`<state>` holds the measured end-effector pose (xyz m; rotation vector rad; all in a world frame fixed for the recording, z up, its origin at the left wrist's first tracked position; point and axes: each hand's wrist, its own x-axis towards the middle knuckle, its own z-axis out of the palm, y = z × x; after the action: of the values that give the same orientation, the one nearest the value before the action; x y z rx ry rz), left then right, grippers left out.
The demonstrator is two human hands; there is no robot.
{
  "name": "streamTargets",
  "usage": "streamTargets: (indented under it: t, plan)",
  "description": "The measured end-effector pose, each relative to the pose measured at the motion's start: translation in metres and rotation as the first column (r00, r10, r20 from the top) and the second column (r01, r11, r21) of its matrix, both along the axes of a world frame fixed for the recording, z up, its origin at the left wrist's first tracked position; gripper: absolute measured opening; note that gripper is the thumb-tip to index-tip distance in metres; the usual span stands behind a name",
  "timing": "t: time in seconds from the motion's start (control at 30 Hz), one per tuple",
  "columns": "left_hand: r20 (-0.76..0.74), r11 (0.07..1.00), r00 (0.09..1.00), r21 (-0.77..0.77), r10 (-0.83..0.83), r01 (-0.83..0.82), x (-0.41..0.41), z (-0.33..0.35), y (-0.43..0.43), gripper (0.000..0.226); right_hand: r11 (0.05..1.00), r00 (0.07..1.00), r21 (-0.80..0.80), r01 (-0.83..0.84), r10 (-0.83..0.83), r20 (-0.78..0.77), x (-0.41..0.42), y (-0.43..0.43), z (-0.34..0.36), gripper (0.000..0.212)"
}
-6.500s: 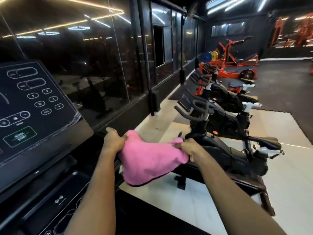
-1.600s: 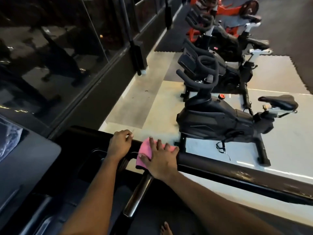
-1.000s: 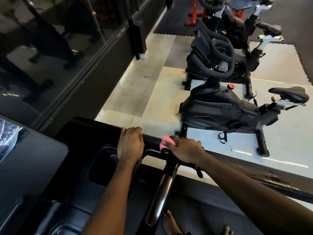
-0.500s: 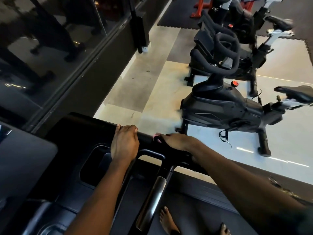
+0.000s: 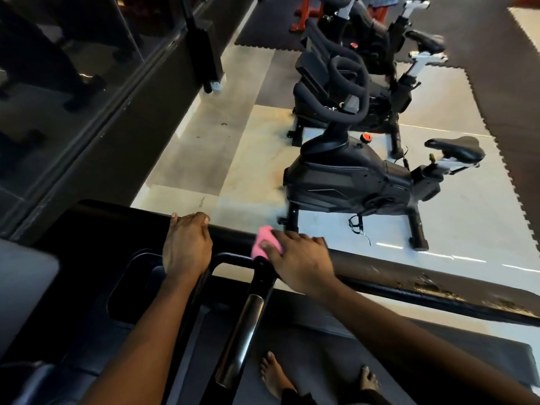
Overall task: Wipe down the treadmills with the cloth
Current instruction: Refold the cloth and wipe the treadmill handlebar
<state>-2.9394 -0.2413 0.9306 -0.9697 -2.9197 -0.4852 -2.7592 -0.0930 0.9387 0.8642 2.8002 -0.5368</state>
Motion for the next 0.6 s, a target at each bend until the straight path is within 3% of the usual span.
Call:
streamTargets:
  t: [0.1, 0.23, 0.33, 0.4, 0.47, 0.6]
  plan:
    - [-0.014, 0.999, 0.999, -0.011, -0.030, 0.030, -0.001, -0.001, 0.000, 0.025, 0.990, 0.993, 0.092, 0.105, -0.109, 0.038, 0.034, 0.012, -0.002, 0.064]
    - [-0.024, 0.996, 0.997, -0.062, -0.068, 0.067, 0.000, 0.003, 0.001, 0.025, 0.968, 0.956, 0.108, 0.225, -0.241, 0.169, -0.013, -0.019, -0.007, 0.071]
    - [0.067, 0.995, 0.993, -0.025, -0.095, 0.097, 0.006, 0.011, 0.014, 0.026, 0.990, 0.989, 0.033, 0.140, -0.141, 0.041, -0.033, -0.027, -0.005, 0.066]
    - [0.177, 0.989, 0.975, -0.037, -0.133, 0.141, 0.016, 0.018, 0.028, 0.028, 0.997, 0.996, 0.043, 0.057, -0.054, -0.064, -0.009, -0.018, -0.003, 0.057]
    - [0.280, 0.982, 0.946, -0.050, -0.164, 0.184, 0.031, 0.023, 0.041, 0.031, 0.995, 0.994, 0.072, 0.076, -0.069, -0.089, 0.027, 0.001, -0.005, 0.054]
    - [0.245, 0.962, 0.949, -0.135, -0.200, 0.237, 0.047, 0.024, 0.038, 0.040, 0.954, 0.958, 0.164, 0.252, -0.270, 0.101, 0.054, 0.017, -0.011, 0.059]
